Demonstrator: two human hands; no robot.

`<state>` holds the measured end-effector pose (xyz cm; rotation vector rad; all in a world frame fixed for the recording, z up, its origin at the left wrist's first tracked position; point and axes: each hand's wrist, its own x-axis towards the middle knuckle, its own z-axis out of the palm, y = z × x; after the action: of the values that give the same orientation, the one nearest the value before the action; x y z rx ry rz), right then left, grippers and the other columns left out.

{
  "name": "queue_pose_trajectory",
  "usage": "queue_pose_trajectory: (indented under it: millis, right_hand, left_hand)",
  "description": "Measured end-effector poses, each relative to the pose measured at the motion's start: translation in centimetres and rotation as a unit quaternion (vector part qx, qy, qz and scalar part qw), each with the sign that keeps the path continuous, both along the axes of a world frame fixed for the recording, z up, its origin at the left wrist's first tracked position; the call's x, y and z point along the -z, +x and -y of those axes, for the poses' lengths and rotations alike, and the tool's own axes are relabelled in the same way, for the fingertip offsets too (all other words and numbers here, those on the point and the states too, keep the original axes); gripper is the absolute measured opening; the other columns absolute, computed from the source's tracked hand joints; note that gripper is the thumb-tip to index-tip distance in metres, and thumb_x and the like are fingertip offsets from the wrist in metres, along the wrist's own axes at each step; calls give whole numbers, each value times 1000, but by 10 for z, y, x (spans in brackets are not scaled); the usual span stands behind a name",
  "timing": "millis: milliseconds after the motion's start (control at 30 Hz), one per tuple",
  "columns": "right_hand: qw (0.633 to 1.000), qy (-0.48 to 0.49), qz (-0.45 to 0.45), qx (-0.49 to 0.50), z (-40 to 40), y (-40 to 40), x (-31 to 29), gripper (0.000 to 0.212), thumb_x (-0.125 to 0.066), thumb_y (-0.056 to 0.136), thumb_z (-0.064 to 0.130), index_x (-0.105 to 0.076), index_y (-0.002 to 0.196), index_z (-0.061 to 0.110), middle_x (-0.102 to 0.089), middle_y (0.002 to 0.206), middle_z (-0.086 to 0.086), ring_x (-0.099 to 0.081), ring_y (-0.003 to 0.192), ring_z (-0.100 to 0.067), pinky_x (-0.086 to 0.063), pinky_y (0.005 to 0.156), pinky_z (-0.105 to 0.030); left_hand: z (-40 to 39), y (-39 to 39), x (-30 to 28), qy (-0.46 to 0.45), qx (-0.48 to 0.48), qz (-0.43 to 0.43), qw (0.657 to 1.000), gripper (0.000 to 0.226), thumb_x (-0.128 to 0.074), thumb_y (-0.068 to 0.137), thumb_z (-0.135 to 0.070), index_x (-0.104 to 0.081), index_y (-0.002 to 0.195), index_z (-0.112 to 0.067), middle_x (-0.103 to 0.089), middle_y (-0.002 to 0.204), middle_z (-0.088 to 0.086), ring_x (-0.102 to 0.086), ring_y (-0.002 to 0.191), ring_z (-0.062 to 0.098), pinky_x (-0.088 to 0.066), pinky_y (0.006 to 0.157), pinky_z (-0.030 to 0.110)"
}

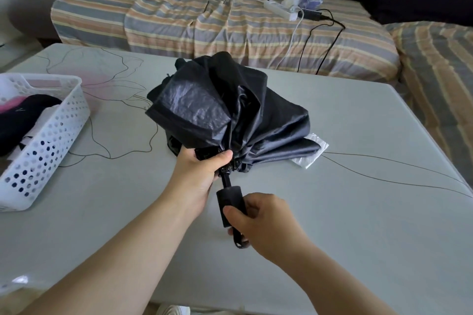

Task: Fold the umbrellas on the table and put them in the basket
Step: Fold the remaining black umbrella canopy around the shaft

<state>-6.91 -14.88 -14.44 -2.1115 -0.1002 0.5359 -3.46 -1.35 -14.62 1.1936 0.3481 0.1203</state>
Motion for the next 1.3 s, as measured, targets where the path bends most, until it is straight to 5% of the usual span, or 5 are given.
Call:
queue_pose_trajectory:
  millis: [167,433,600,833,1300]
  right_hand:
    - [999,39,17,14,-1,-1,-6,27,-63,88,22,-56,64,13,-68,64,-2,-56,49,-7,-49,48,-24]
    - [986,2,168,25,-2,1,-7,17,-61,88,28,-46,85,21,-45,54,4,-46,52,-6,-35,47,-17]
    - [972,-13,232,-23,-3,4,-8,73,-64,84,23,-23,141,44,-41,50,4,-46,57,-11,-39,54,-19]
    - [987,32,142,-63,0,5,-11,73,-63,85,22,-28,143,51,-60,66,-8,-48,44,-12,-48,46,-23]
    - [973,-1,230,-17,-2,4,-4,75,-70,78,24,-31,143,22,-45,51,6,-50,60,-12,-41,57,-23]
  left_hand:
    - [3,0,-7,13,-10,23,1000,44,-63,82,10,-57,120,-10,-72,109,2,-69,99,16,-51,81,26]
    - [1,-1,-12,-9,-11,20,1000,37,-62,85,5,-58,113,-18,-73,103,-5,-68,100,13,-49,93,33]
    - [-3,-7,-10,0,7,27,1000,46,-61,85,6,-54,125,-15,-71,110,2,-68,102,17,-51,89,30]
    - [-1,-9,-8,45,38,36,998,50,-62,86,5,-49,129,-18,-68,117,3,-66,106,15,-54,91,30]
    - [4,-7,-12,-9,14,36,999,44,-58,85,9,-54,125,-9,-70,112,7,-67,104,21,-54,84,28]
